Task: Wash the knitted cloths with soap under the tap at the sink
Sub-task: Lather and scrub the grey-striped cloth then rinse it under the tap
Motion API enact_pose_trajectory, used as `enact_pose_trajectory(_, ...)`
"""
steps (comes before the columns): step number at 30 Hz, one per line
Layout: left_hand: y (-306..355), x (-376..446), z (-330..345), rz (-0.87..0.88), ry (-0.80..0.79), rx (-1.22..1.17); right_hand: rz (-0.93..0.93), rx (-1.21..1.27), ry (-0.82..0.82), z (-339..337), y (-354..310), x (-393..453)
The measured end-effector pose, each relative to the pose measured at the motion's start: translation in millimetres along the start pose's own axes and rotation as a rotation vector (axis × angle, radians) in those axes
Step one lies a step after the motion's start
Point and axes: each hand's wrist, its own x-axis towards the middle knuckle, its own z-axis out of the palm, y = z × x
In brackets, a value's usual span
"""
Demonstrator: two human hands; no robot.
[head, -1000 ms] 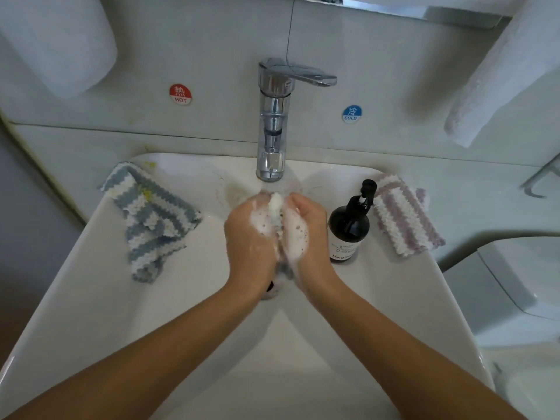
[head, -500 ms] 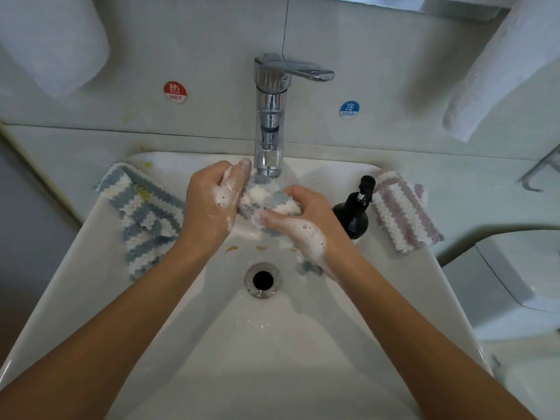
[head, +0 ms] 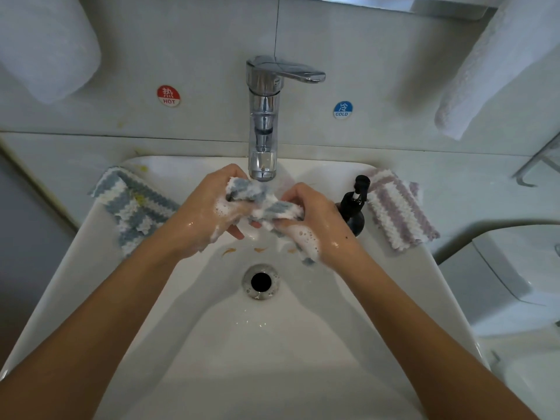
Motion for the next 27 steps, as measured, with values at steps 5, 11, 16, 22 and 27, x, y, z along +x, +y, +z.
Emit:
enact_pose_trajectory(5,-4.3,1.9,-6.8,0.04,-0.008,0.146,0.128,0.021,-0.107,-9.7,-3.7,1.8)
enact_pose_trajectory(11,-12.2,0.5,-10.5,-0.015,-0.143,0.14,0.209,0.344,-0.164,-17.2,-5.7,1.0)
enact_pose_trajectory(16,-11.1,-4.1,-19.5,0.083,-0.372,0.117,0.169,0.391,-0.222,-19.0,-3.0,-3.8)
enact_pose_trajectory(22,-8.0,-6.5,-24.4,0.01,-0.463,0.192,0.161,0.432,-0.256,-27.2,-0.4,-2.2)
enact_pose_trajectory(27,-8.5,-2.5,-16.6,0.016,-0.269,0.088,0.187,0.478,-0.187,-22.3,-4.1,-2.2)
